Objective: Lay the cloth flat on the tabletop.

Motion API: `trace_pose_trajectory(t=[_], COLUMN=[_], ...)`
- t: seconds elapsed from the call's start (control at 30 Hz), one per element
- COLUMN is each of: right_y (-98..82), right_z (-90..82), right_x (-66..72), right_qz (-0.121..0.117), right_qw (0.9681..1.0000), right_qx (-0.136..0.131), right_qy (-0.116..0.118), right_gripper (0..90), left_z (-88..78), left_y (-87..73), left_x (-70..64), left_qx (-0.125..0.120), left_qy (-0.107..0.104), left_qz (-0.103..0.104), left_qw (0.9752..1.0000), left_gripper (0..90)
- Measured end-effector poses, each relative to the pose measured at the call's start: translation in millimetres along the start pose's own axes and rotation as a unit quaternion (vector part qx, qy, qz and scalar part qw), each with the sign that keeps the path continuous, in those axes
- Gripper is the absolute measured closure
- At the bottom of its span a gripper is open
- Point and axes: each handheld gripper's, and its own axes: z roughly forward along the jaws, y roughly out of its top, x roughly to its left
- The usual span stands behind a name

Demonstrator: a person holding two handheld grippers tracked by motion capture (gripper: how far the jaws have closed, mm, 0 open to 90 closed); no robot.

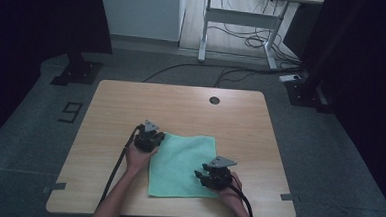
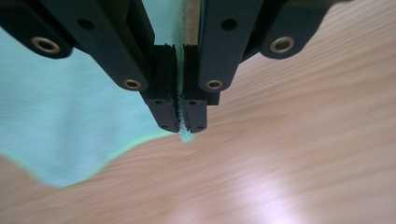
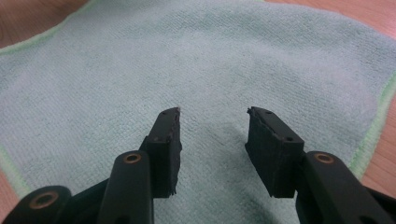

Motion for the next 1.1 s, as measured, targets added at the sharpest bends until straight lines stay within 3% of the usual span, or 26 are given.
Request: trace_pose_trajectory(t=[0.2,0.3,0.4,0.47,0.57,0.67,0.8,0.9,1.0,1.1], right_y=[-3.3,-3.5,-4.2,-4.6,-4.5,-4.3,-5.0,-5.6,-5.4,-1.2], right_z=[3.0,2.7,2.7,2.4,1.7,1.7,0.8,0.2,-1.6,-7.5], right_x=[-1.1,-0.7,-1.1,-1.4,-0.7,-0.9,-2.2,-3.8,-5.3,-12.2], right_qz=[0.006,0.005,0.004,0.005,0.004,0.007,0.013,0.017,0.02,0.033], right_qw=[0.9999,1.0,0.9999,0.9999,0.9999,0.9999,0.9998,0.9998,0.9998,0.9993], right_qx=[0.008,0.008,0.009,0.01,0.014,0.014,0.014,0.012,0.008,-0.015], right_qy=[0.002,0.002,0.004,0.004,-0.001,-0.002,-0.003,0.002,0.006,0.013], right_gripper=[54.7,54.7,55.0,55.4,56.3,56.7,56.5,54.7,51.0,51.8], left_z=[16.0,21.0,16.8,9.9,3.1,5.3,14.6,21.6,13.5,0.8], left_y=[-2.3,-6.8,-5.1,0.1,7.6,8.2,3.2,1.0,3.8,8.9], left_x=[-34.6,-37.9,-27.1,-11.9,13.8,29.2,31.5,31.3,31.0,26.9], left_qx=[0.029,0.039,0.027,0.014,0.011,0.028,0.05,0.071,0.048,0.026], left_qy=[-0.03,-0.023,0.013,0.047,0.071,0.077,0.077,0.078,0.072,0.054], left_qz=[0.044,0.057,0.058,0.052,0.033,0.026,0.025,0.016,0.004,0.003], left_qw=[0.9981,0.9974,0.9979,0.9974,0.9969,0.9963,0.9954,0.9943,0.9962,0.9982], left_gripper=[83.8,83.8,84.7,85.2,85.5,85.5,83.0,70.0,56.5,53.2])
